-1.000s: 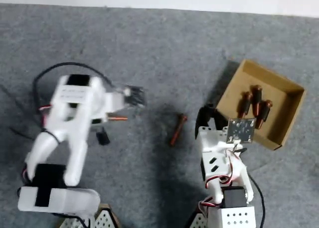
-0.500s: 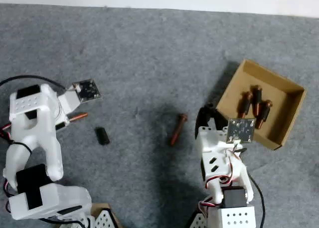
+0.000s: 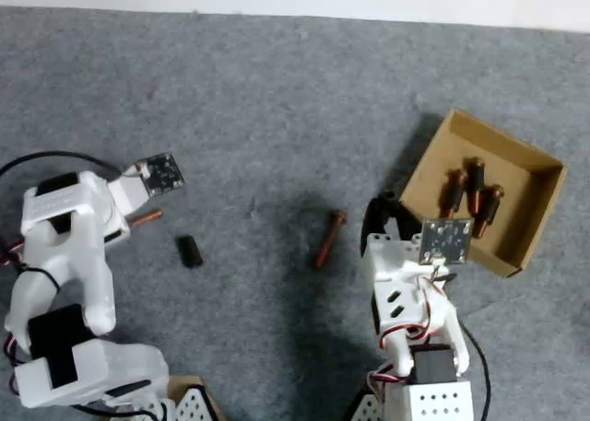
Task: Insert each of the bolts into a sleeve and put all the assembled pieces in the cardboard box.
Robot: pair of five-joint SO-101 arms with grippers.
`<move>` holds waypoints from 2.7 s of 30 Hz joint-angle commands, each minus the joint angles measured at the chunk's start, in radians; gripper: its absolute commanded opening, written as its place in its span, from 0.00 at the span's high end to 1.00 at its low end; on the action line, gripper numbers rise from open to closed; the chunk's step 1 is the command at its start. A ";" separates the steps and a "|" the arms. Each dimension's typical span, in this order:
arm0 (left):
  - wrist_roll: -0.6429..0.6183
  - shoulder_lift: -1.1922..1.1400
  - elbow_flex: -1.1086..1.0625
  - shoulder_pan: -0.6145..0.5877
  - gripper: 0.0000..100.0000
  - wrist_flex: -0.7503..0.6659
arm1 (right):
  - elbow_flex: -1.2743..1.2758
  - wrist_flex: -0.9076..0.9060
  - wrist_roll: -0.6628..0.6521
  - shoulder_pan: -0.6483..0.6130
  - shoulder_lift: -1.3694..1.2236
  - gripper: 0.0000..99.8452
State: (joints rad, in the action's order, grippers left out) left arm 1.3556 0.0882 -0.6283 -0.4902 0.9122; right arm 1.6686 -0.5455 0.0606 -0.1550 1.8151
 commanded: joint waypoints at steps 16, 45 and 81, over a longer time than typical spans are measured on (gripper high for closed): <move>-1.646 0.058 0.114 -0.076 0.74 0.086 | 0.110 0.002 -0.012 -0.012 0.013 0.99; -2.467 0.059 0.127 0.061 0.74 0.186 | 0.110 0.001 -0.012 -0.012 0.013 0.99; -2.467 0.045 -0.188 0.068 0.74 -0.262 | 0.110 0.001 -0.012 -0.012 0.013 0.99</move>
State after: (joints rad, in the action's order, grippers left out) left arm -1.1024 0.1036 -0.8186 -0.4335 0.6667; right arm 1.6686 -0.5455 0.0606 -0.1550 1.8151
